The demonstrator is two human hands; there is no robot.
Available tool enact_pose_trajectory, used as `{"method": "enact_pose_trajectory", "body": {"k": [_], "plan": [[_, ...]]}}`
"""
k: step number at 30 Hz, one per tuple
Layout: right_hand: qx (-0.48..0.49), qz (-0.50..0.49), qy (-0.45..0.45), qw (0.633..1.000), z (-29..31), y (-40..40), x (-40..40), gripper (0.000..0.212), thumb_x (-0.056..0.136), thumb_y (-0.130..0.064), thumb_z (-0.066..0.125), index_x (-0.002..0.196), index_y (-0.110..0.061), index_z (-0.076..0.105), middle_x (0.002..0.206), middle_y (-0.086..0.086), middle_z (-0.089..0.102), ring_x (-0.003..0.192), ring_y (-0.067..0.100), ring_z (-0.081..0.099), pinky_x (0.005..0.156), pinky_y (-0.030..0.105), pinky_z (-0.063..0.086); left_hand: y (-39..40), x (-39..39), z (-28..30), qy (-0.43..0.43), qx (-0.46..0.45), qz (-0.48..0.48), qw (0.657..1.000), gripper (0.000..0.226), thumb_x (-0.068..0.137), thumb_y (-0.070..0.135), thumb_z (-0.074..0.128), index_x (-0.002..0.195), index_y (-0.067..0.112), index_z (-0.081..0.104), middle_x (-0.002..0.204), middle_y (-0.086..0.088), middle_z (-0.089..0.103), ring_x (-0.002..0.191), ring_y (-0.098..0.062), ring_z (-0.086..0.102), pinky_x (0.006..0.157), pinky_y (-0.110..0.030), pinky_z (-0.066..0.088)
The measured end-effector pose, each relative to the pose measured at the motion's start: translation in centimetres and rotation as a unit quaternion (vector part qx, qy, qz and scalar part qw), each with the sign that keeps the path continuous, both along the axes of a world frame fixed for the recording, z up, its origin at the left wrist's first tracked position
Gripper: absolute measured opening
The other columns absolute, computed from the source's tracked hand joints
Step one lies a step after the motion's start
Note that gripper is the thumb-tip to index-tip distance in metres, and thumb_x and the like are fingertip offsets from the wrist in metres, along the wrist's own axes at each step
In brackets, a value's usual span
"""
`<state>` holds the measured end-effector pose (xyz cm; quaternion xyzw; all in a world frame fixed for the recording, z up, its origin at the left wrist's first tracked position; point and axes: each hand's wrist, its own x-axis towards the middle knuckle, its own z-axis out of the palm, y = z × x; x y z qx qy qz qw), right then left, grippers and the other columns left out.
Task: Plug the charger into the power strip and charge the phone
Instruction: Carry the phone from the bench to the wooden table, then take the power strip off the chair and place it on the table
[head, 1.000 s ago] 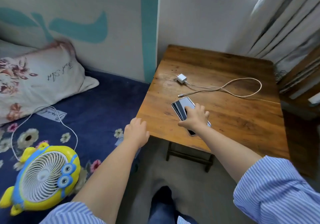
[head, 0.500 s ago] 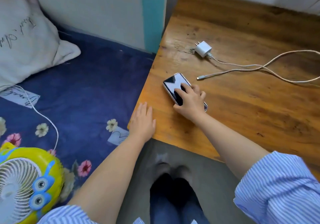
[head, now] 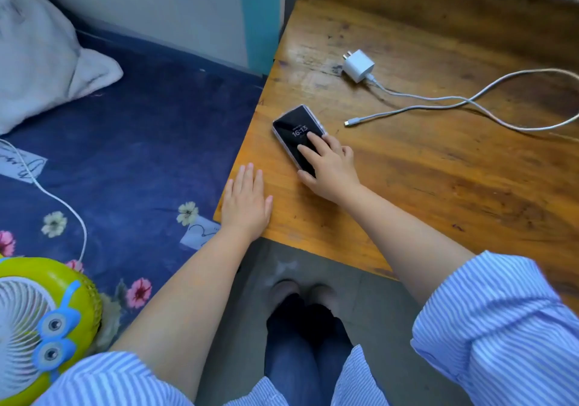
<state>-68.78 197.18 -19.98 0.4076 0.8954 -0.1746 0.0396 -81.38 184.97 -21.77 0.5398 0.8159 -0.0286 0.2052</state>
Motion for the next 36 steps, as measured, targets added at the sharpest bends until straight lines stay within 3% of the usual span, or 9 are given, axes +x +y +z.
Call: {"method": "enact_pose_trajectory", "body": {"k": [6, 13, 20, 27, 30, 36], "plan": [[-0.025, -0.053, -0.006, 0.998, 4.3, 1.1, 3.9, 0.038, 0.088, -0.025, 0.048, 0.125, -0.016, 0.045, 0.145, 0.008, 0.036, 0.134, 0.028, 0.021, 0.104, 0.047, 0.025, 1.7, 0.8, 5.2, -0.002, -0.029, -0.041, 0.999, 0.057, 0.095, 0.031, 0.032, 0.142, 0.007, 0.011, 0.156, -0.011, 0.008, 0.143, -0.024, 0.002, 0.116, -0.04, 0.011], [0.02, -0.124, -0.013, 0.992, 10.1, 4.6, 10.2, 0.031, 0.087, -0.022, 0.05, 0.116, -0.013, 0.054, 0.134, 0.009, 0.049, 0.129, 0.028, 0.031, 0.102, 0.045, 0.032, 6.8, 4.3, 10.5, 0.01, 0.005, -0.098, 0.995, 0.055, 0.094, 0.029, 0.037, 0.14, 0.008, 0.017, 0.153, -0.01, 0.017, 0.143, -0.024, 0.008, 0.115, -0.04, 0.019], [0.028, -0.191, -0.02, 0.981, 12.5, 9.4, 19.1, 0.028, 0.086, -0.019, 0.05, 0.111, -0.01, 0.058, 0.126, 0.011, 0.056, 0.124, 0.029, 0.036, 0.1, 0.043, 0.034, 13.4, 11.0, 12.7, 0.017, 0.003, -0.145, 0.989, 0.05, 0.092, 0.026, 0.04, 0.136, 0.007, 0.026, 0.15, -0.011, 0.024, 0.141, -0.024, 0.014, 0.112, -0.041, 0.024], [0.023, -0.197, -0.025, 0.98, 13.8, 15.8, 29.3, 0.028, 0.086, -0.017, 0.049, 0.112, -0.009, 0.057, 0.126, 0.01, 0.056, 0.123, 0.028, 0.037, 0.1, 0.044, 0.035, 20.0, 19.1, 13.7, 0.033, -0.019, -0.148, 0.988, 0.041, 0.088, 0.022, 0.043, 0.126, 0.008, 0.036, 0.141, -0.012, 0.035, 0.135, -0.026, 0.024, 0.104, -0.041, 0.033], [0.027, -0.205, -0.036, 0.978, 15.1, 18.9, 33.9, 0.029, 0.087, -0.017, 0.047, 0.113, -0.01, 0.056, 0.126, 0.01, 0.056, 0.124, 0.028, 0.037, 0.1, 0.043, 0.035, 23.4, 23.0, 14.9, 0.049, 0.011, -0.165, 0.985, 0.032, 0.087, 0.022, 0.045, 0.115, 0.008, 0.042, 0.13, -0.012, 0.044, 0.126, -0.029, 0.033, 0.097, -0.041, 0.038], [0.049, -0.266, -0.037, 0.962, 18.2, 23.0, 42.0, 0.03, 0.089, -0.019, 0.045, 0.117, -0.01, 0.053, 0.129, 0.012, 0.054, 0.125, 0.03, 0.036, 0.102, 0.047, 0.034, 31.0, 30.4, 18.6, 0.059, 0.087, -0.225, 0.969, 0.03, 0.086, 0.021, 0.048, 0.112, 0.006, 0.045, 0.126, -0.013, 0.047, 0.123, -0.03, 0.037, 0.093, -0.042, 0.04]]}}
